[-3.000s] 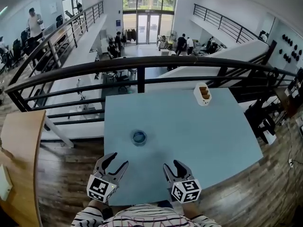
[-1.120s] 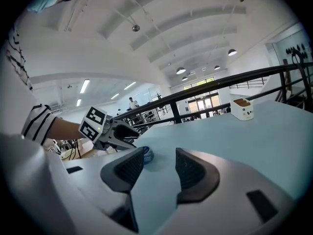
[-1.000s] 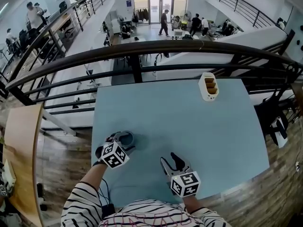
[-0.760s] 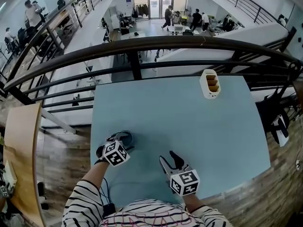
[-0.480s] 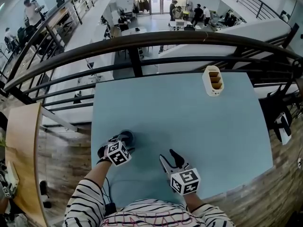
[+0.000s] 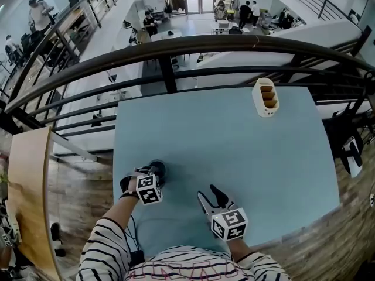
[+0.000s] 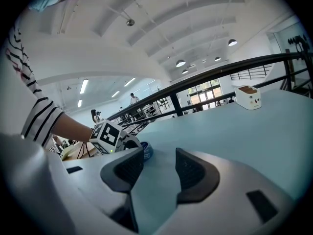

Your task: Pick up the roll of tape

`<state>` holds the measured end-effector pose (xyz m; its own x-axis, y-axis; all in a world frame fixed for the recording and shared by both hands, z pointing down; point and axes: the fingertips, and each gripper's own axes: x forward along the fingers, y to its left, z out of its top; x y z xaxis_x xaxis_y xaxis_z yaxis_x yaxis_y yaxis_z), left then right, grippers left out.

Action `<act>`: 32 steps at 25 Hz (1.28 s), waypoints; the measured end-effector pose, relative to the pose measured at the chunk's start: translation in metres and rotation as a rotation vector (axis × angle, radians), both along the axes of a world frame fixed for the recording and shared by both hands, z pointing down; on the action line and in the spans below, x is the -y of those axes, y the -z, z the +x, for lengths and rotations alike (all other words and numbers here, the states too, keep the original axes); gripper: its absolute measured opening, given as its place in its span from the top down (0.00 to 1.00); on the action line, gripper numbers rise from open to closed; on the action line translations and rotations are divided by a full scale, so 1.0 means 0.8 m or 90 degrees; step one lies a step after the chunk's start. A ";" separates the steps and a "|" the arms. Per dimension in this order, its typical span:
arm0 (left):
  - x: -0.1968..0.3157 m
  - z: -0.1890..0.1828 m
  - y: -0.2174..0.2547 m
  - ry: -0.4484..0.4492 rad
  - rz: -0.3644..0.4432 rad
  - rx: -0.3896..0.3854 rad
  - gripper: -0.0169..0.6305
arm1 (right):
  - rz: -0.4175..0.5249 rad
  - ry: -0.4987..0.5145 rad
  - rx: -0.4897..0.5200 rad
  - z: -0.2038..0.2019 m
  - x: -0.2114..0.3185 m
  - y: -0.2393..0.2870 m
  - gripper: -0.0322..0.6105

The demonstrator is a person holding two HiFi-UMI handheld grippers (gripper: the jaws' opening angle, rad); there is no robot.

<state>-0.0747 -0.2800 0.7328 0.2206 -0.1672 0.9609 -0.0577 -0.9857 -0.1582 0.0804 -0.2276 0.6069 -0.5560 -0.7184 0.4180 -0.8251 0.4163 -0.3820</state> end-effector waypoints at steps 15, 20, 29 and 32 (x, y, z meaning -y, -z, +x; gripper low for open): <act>-0.016 -0.001 0.000 -0.060 -0.013 0.045 0.84 | 0.004 0.002 -0.003 -0.003 -0.008 0.011 0.64; -0.012 0.002 0.009 -0.050 0.024 0.038 0.84 | 0.013 0.001 -0.006 0.002 -0.013 0.018 0.64; -0.025 0.012 0.064 0.010 0.096 -0.047 0.84 | 0.032 -0.002 -0.016 -0.004 -0.048 0.042 0.64; -0.034 0.018 0.088 0.023 0.121 -0.081 0.84 | 0.042 -0.008 -0.018 -0.005 -0.060 0.053 0.64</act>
